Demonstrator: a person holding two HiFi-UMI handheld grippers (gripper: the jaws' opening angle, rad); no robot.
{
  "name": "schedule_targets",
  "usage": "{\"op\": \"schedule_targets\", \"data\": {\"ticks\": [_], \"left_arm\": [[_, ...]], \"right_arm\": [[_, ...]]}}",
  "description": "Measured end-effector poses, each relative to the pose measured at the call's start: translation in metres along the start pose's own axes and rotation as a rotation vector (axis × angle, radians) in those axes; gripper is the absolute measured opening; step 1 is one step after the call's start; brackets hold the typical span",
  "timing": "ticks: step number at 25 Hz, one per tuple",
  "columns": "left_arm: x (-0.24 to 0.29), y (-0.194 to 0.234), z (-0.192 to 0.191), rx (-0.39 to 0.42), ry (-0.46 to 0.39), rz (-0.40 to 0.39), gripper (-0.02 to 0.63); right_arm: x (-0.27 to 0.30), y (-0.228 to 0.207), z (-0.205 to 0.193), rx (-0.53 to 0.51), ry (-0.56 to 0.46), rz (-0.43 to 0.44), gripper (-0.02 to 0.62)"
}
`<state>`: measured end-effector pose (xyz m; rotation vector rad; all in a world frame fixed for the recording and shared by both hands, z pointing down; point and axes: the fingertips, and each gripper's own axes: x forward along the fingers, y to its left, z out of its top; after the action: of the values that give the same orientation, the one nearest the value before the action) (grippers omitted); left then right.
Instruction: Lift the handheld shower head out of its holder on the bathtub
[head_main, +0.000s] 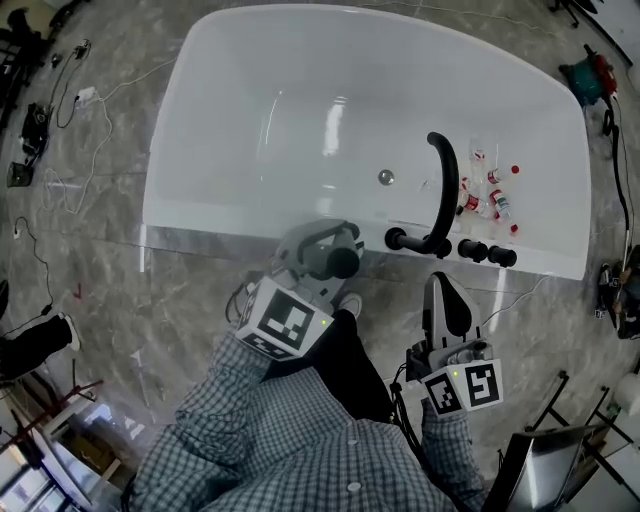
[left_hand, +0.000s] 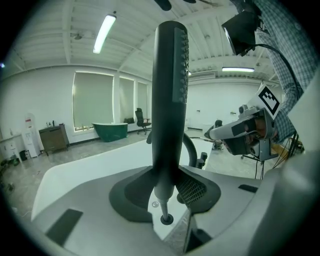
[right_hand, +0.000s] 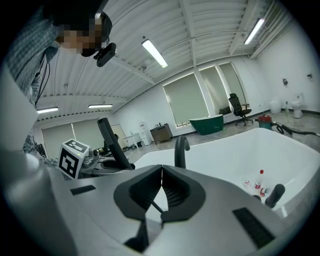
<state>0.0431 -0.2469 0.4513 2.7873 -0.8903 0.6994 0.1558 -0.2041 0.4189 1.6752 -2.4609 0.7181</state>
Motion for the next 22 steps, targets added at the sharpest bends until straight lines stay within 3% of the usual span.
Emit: {"op": "schedule_targets", "data": {"ticks": [10, 22], "left_arm": [[-0.048, -0.003, 0.042, -0.057, -0.04, 0.031, 0.124], [-0.096, -0.017, 0.09, 0.0, -0.081, 0.06, 0.124]], "right_arm": [[-0.024, 0.013, 0.048, -0.06, -0.05, -0.022, 0.015], [-0.049, 0.022, 0.091, -0.074, -0.118, -0.028, 0.015]]}}
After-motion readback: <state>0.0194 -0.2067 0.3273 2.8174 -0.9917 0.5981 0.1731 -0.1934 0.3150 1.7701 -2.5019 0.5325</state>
